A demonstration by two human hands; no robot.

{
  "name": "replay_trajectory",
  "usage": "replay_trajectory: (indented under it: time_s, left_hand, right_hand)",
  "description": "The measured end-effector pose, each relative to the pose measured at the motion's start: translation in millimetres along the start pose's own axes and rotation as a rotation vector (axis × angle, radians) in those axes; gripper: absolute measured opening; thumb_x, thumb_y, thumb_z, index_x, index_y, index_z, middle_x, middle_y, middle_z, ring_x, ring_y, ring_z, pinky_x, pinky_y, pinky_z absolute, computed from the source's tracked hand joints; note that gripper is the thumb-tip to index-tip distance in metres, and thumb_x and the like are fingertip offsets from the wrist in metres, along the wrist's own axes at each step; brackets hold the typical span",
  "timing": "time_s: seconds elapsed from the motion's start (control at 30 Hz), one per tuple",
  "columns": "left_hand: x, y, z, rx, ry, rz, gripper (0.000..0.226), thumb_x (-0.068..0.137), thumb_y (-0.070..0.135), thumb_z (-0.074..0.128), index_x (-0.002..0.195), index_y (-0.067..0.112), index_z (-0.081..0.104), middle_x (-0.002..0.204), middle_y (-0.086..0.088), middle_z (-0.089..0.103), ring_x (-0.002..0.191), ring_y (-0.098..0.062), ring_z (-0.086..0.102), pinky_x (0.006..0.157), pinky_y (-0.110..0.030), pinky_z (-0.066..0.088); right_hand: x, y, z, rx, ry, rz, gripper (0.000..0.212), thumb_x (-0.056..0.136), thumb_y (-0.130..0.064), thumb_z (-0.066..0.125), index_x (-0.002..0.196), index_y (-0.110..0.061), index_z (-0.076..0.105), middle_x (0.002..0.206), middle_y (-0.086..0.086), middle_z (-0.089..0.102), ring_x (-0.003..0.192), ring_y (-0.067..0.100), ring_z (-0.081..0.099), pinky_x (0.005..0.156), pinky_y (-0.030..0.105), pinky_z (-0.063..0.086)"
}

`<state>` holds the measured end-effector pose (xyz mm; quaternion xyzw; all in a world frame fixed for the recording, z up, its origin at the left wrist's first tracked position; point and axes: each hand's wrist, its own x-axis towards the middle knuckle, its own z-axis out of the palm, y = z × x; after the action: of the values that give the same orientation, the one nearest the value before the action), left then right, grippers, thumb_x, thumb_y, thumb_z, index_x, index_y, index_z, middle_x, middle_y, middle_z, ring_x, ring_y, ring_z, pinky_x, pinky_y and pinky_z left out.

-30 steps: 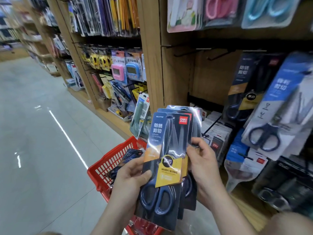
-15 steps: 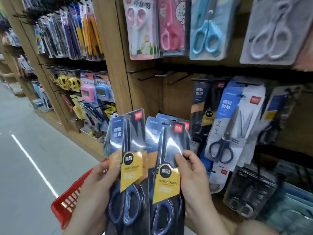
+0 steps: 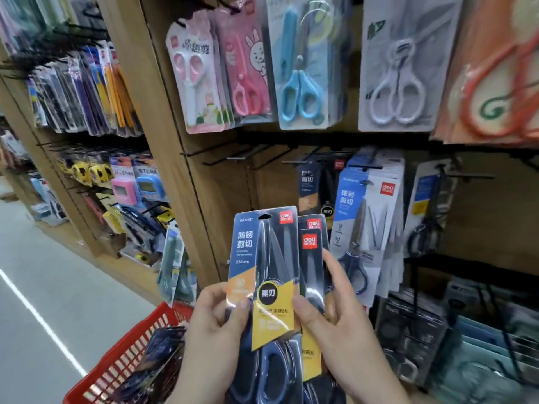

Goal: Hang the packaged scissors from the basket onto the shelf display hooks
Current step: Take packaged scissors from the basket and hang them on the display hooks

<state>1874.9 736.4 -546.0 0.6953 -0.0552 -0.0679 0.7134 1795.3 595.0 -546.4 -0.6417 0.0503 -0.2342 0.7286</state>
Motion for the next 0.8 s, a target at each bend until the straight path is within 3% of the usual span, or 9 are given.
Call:
replay_trajectory:
  time_s: [0.1,0.17,0.27,0.4,0.5,0.57,0.6,0.67,0.8]
  left_hand:
    - [3.2,11.4,9.3,-0.114,-0.047,-0.088,0.019,0.091,-0.005,0.059,0.108,0.003,0.060,0.092,-0.024,0.075,0.097,-0.047,0.068,0.094,-0.060,0.050]
    - [8.1,21.5,14.0,-0.106,-0.115,-0.134,0.015,0.090,0.004,0.064,0.104,0.003,0.064,0.092,-0.023,0.075,0.088,-0.040,0.072,0.087,-0.053,0.053]
    - [20.7,36.2,23.5,-0.016,-0.185,-0.113,0.016,0.088,0.021,0.072,0.092,0.007,0.065,0.088,-0.017,0.076,0.074,-0.028,0.074,0.073,-0.038,0.055]
    - [39.9,51.5,42.3,0.055,-0.244,-0.023,0.020,0.085,0.021,0.075,0.095,0.007,0.065,0.088,-0.012,0.077,0.076,-0.027,0.074,0.076,-0.043,0.057]
    - [57.8,57.5,54.2,-0.016,-0.210,0.003,0.017,0.084,0.014,0.076,0.092,0.005,0.063,0.083,-0.015,0.076,0.068,-0.025,0.071,0.069,-0.038,0.056]
    - [68.3,60.3,61.7,-0.039,-0.193,0.014,0.018,0.084,0.014,0.076,0.094,0.004,0.064,0.082,-0.016,0.076,0.066,-0.025,0.071,0.066,-0.037,0.056]
    - [72.6,61.3,64.7,-0.044,-0.182,0.022,0.020,0.084,0.014,0.076,0.096,0.003,0.064,0.082,-0.016,0.076,0.066,-0.025,0.071,0.066,-0.037,0.057]
    - [79.0,62.6,69.1,-0.050,-0.172,0.029,0.024,0.085,0.015,0.076,0.099,0.000,0.064,0.082,-0.015,0.077,0.067,-0.026,0.072,0.069,-0.040,0.059]
    - [84.1,62.9,70.1,-0.014,-0.213,0.010,0.027,0.087,0.018,0.074,0.104,0.001,0.062,0.083,-0.015,0.077,0.070,-0.029,0.074,0.070,-0.043,0.060]
  right_hand:
    - [-0.6,-2.9,-7.1,-0.034,0.077,-0.029,0.066,0.081,-0.025,0.069,0.126,-0.058,0.032,0.109,-0.051,0.056,0.107,-0.018,0.058,0.087,0.002,0.046]
    - [-1.6,-2.5,-11.3,-0.090,0.129,-0.037,0.068,0.089,-0.012,0.068,0.123,-0.059,0.032,0.098,-0.059,0.051,0.102,-0.025,0.055,0.077,-0.004,0.041]
    - [-3.4,2.8,-16.3,-0.151,0.171,-0.028,0.067,0.091,-0.003,0.064,0.121,-0.057,0.040,0.102,-0.054,0.055,0.102,-0.017,0.060,0.079,0.000,0.045]
    - [-4.8,5.6,-21.4,-0.215,0.253,-0.026,0.069,0.090,-0.006,0.067,0.126,-0.060,0.042,0.110,-0.040,0.063,0.103,-0.004,0.066,0.091,0.023,0.051]
    - [-4.8,1.5,-26.9,-0.301,0.274,-0.013,0.071,0.090,-0.010,0.067,0.130,-0.060,0.037,0.100,-0.041,0.064,0.090,-0.002,0.068,0.083,0.023,0.055]
    - [-5.6,1.9,-31.3,-0.358,0.291,-0.001,0.074,0.089,-0.013,0.068,0.124,-0.069,0.034,0.092,-0.027,0.069,0.084,0.012,0.069,0.080,0.031,0.058]
    - [-6.3,1.9,-33.4,-0.377,0.303,0.009,0.075,0.089,-0.015,0.069,0.122,-0.072,0.033,0.091,-0.020,0.069,0.081,0.015,0.068,0.077,0.029,0.057]
    - [-8.0,0.8,-37.1,-0.388,0.322,0.015,0.073,0.088,-0.015,0.068,0.121,-0.071,0.034,0.087,-0.027,0.069,0.073,0.012,0.069,0.067,0.021,0.055]
    - [-10.6,-1.8,-42.3,-0.405,0.334,0.026,0.072,0.088,-0.014,0.068,0.125,-0.066,0.035,0.086,-0.029,0.070,0.073,0.009,0.070,0.070,0.021,0.053]
